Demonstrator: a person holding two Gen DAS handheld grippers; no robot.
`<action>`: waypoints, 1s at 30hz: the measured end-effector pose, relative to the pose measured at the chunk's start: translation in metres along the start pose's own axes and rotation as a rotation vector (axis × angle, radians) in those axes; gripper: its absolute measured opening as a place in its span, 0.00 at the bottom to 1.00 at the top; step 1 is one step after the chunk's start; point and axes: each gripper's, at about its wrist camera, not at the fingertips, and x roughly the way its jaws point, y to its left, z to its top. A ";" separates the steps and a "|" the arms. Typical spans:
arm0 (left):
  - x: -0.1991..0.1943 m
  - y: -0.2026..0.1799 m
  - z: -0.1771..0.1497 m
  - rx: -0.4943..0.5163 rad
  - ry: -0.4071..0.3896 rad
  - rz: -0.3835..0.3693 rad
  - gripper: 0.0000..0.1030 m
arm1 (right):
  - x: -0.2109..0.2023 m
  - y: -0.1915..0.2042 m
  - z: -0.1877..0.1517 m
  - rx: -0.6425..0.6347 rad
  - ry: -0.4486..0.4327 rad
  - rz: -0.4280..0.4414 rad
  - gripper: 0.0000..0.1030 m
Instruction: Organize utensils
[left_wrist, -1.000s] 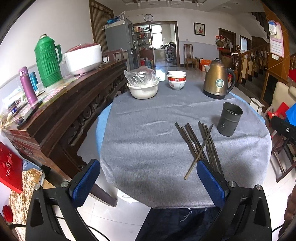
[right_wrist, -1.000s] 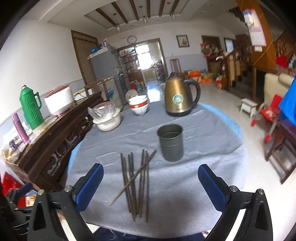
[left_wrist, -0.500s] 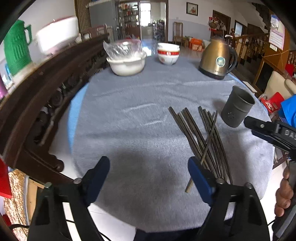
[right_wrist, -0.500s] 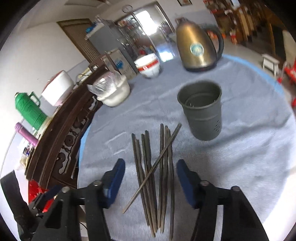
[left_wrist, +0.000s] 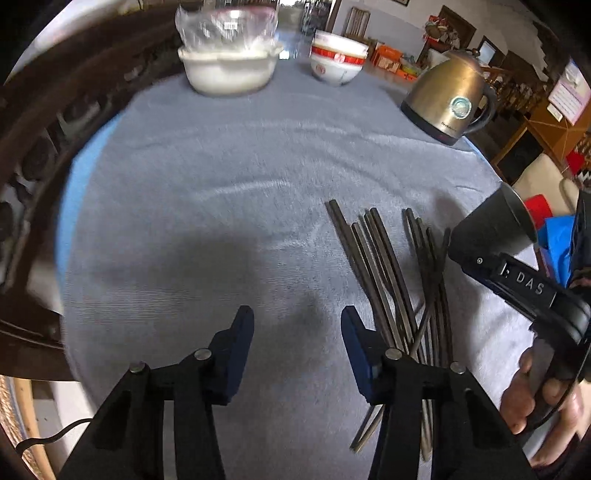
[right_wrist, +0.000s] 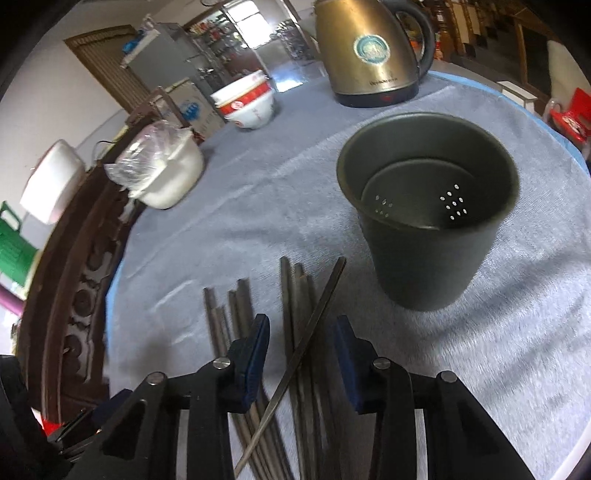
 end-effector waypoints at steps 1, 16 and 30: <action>0.004 0.001 0.003 -0.008 0.013 -0.016 0.49 | 0.003 -0.001 0.001 0.007 0.003 -0.008 0.38; 0.029 -0.004 0.015 -0.022 0.058 -0.051 0.49 | 0.019 -0.012 0.002 0.049 0.006 -0.017 0.12; 0.022 0.000 0.013 -0.009 0.069 0.010 0.49 | -0.010 -0.024 -0.018 -0.017 -0.028 0.033 0.09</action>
